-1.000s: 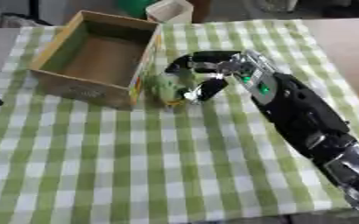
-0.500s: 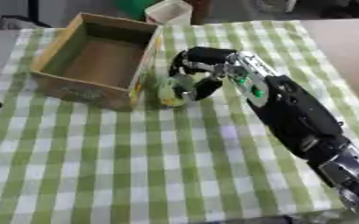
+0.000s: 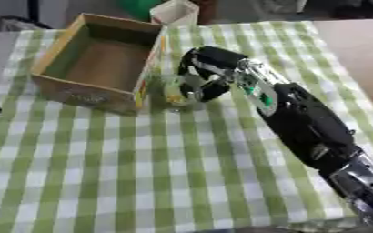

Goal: Pick up objects on the table and place them in the box.

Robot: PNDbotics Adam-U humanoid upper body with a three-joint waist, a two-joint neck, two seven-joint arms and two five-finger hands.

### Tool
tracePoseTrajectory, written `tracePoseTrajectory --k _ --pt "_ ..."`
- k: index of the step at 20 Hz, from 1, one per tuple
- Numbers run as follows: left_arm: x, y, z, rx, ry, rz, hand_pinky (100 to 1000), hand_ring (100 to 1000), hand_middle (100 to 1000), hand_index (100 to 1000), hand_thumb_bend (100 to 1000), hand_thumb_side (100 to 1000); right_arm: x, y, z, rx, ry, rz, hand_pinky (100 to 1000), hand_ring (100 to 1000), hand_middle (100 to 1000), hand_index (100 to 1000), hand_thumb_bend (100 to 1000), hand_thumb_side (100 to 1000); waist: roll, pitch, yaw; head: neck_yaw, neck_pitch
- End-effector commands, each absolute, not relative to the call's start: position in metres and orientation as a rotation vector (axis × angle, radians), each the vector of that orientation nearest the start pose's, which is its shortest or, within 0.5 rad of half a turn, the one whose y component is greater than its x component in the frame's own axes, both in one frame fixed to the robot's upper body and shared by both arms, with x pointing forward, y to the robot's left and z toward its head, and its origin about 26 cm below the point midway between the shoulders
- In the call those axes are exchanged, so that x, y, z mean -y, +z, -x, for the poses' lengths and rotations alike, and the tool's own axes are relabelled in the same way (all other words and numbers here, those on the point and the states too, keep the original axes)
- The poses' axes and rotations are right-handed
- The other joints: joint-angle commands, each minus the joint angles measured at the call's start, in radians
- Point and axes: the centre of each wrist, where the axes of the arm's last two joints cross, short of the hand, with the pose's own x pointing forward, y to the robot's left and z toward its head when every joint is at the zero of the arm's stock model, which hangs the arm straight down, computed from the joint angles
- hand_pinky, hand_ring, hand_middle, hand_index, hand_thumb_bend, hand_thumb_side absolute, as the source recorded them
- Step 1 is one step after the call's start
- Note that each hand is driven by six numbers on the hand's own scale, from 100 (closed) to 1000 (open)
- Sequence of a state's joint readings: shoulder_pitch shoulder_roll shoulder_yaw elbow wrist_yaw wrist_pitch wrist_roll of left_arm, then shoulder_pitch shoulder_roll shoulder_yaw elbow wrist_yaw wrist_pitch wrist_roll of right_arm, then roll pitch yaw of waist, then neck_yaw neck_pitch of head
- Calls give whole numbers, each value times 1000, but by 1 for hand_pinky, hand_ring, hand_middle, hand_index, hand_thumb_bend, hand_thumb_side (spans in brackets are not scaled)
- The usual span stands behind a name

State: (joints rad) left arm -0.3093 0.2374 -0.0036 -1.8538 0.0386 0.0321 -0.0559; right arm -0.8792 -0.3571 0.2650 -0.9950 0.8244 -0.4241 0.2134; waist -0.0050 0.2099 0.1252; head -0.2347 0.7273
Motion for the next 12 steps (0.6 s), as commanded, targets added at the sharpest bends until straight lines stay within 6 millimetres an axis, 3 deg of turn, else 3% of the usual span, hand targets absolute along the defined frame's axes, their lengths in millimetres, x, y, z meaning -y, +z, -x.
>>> tracePoseTrajectory --k 1,7,12 --pt "-253 173 -321 2134 -321 -34 471 733 650 534 177 404 234 188 -469 1852 1582 730 311 279 164 214 100 207 1 -19 0 -3 -13" --pt "-253 173 -320 2135 -321 -26 472 733 649 534 176 401 242 228 -472 1955 1404 808 313 281 164 217 100 198 -2 -27 11 -8 -11" --pt "-249 174 -320 2141 -338 -1 472 732 649 534 175 394 235 241 -483 2006 1267 848 314 281 163 218 100 199 -2 -33 43 -32 -12"
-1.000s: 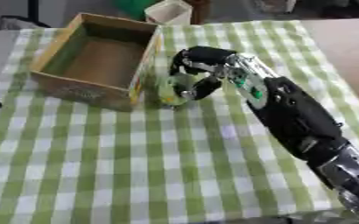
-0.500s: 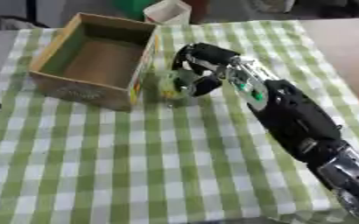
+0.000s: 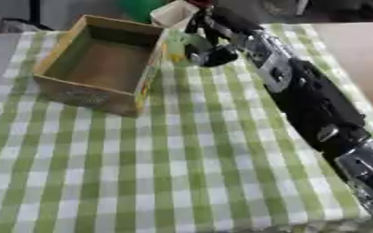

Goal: Pick up objects on the table and place them in the box.

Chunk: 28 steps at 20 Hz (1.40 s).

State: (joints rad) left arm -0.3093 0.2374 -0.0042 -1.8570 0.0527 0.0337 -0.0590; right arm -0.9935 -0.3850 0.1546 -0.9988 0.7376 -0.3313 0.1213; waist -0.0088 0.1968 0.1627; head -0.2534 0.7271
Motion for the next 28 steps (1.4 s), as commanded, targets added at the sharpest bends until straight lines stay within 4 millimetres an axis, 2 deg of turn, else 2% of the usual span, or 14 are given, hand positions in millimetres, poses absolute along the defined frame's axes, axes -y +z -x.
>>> tracePoseTrajectory --k 1,8,13,15,16,17,18,19,22,25,28 --pt "-247 175 -320 2143 -342 6 472 732 649 534 175 392 232 241 -485 2008 1259 851 314 281 163 220 100 215 2 -20 16 -20 -13" --pt "-237 180 -321 2166 -367 66 472 730 646 531 188 376 205 229 -493 2012 1279 827 318 286 167 227 100 199 9 -15 92 -85 -29" --pt "-233 183 -320 2179 -375 89 472 717 639 531 194 372 180 215 -495 2007 1333 790 332 300 181 248 100 198 13 -8 128 -118 -35" --pt "-231 184 -320 2182 -378 98 472 713 637 531 196 371 172 210 -495 2002 1351 788 434 415 295 371 100 200 14 -6 137 -125 -37" --pt "-231 184 -320 2183 -379 100 471 711 636 531 198 370 169 208 -495 1995 1360 795 555 595 477 578 100 211 15 -5 139 -127 -38" --pt "-231 184 -320 2184 -378 102 471 710 635 531 199 370 166 207 -495 1980 1381 807 621 690 578 684 100 218 16 -4 141 -128 -38" --pt "-231 184 -320 2184 -378 103 471 709 635 531 201 369 164 207 -495 1968 1400 824 736 818 759 821 100 225 16 -4 142 -128 -39" --pt "-231 184 -320 2184 -377 103 471 709 635 531 202 370 162 208 -494 1957 1418 846 794 875 826 879 100 224 16 -4 141 -128 -39" --pt "-231 184 -320 2181 -374 99 471 709 635 531 204 372 162 216 -492 1961 1423 914 869 959 932 953 100 214 16 -2 136 -126 -41" --pt "-233 184 -320 2180 -370 89 471 709 634 531 205 375 165 227 -489 1992 1371 973 877 964 964 969 100 193 14 1 125 -119 -45" --pt "-236 183 -320 2179 -362 73 470 709 634 530 206 377 172 239 -485 2040 1298 1015 863 951 953 959 100 163 13 4 111 -107 -47"
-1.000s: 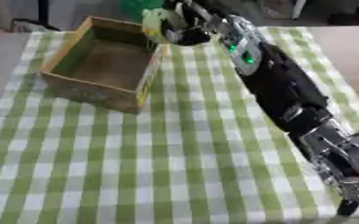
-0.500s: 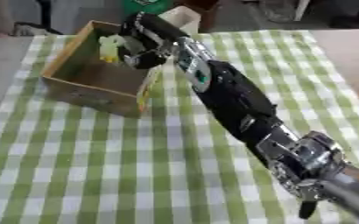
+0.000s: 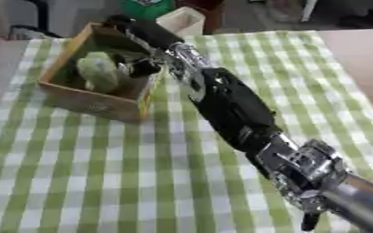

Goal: Pick up objects on the table and place them in the box.

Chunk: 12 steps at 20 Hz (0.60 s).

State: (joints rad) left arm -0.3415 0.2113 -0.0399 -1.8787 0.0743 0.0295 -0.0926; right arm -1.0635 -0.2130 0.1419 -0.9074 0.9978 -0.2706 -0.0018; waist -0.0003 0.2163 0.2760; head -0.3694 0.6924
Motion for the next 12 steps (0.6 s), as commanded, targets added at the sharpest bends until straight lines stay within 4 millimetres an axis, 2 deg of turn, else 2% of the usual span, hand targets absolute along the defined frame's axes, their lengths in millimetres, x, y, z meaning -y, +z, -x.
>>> tracePoseTrajectory --k 1,3,7,12 --pt "-237 183 -320 2177 -358 65 470 708 634 530 207 377 176 243 -483 2060 1263 1021 857 944 940 949 100 155 4 -15 -9 14 -12" --pt "-240 181 -320 2172 -349 47 470 708 634 529 207 380 189 249 -478 2103 1177 1017 834 916 895 917 100 150 3 -15 -23 26 -12" --pt "-247 179 -320 2163 -328 9 470 709 634 529 206 386 224 257 -463 2189 990 940 768 846 808 852 100 230 1 -14 -52 52 -12" --pt "-254 175 -320 2149 -306 -30 470 710 635 528 204 395 277 257 -426 2257 802 772 741 823 780 828 100 274 1 -7 -81 80 -13"
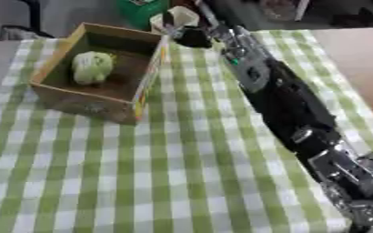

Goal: Pick up objects on the table and place them in the box.

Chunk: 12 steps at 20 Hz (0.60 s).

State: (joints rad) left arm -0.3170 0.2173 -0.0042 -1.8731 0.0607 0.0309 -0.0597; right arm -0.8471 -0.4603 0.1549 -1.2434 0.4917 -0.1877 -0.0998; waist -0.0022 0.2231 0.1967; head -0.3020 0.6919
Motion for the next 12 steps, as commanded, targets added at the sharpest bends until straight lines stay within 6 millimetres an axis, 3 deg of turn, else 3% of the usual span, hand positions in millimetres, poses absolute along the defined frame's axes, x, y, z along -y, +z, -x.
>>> tracePoseTrajectory --k 1,7,12 --pt "-255 175 -320 2147 -301 -36 470 711 636 529 204 398 287 255 -418 2259 767 749 737 819 776 827 100 285 3 -12 -7 16 -13" --pt "-260 172 -320 2138 -280 -68 471 717 644 529 203 404 333 240 -382 2225 543 737 721 800 748 802 100 314 5 -5 -32 53 -4" --pt "-262 169 -319 2129 -268 -82 472 728 664 530 202 409 339 228 -371 2213 480 726 718 796 742 796 100 318 7 -4 -45 77 8"
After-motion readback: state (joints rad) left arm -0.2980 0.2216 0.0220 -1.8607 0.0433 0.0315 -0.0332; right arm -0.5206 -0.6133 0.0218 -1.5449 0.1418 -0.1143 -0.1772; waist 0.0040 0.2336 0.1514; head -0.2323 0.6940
